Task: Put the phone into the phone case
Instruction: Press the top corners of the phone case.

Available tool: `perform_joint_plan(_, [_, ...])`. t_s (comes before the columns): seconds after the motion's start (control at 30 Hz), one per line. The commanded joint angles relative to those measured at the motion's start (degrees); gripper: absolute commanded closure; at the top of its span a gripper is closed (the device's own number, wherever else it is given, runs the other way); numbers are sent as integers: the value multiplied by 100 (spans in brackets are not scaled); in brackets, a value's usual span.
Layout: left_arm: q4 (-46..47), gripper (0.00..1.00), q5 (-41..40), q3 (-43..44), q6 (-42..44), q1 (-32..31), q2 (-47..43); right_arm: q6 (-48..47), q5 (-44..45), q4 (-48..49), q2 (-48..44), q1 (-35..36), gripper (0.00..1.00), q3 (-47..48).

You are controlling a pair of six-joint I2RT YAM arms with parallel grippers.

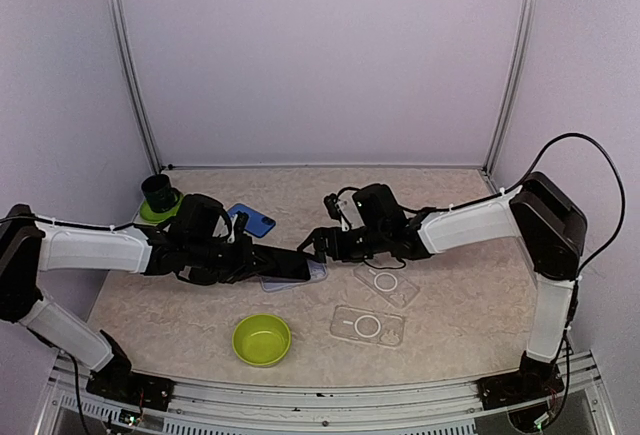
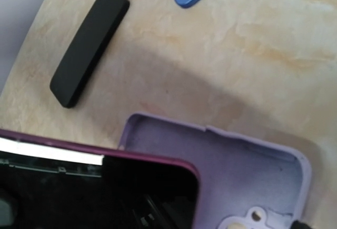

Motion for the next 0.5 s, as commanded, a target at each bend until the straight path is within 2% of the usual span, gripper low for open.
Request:
perform_joint_plan(0.0, [441, 100, 175, 211, -6, 71, 103, -7, -208, 306, 148, 17, 0, 71])
perform_joint_plan(0.47, [611, 100, 272, 209, -103, 148, 375, 92, -333, 378, 409, 37, 0, -49])
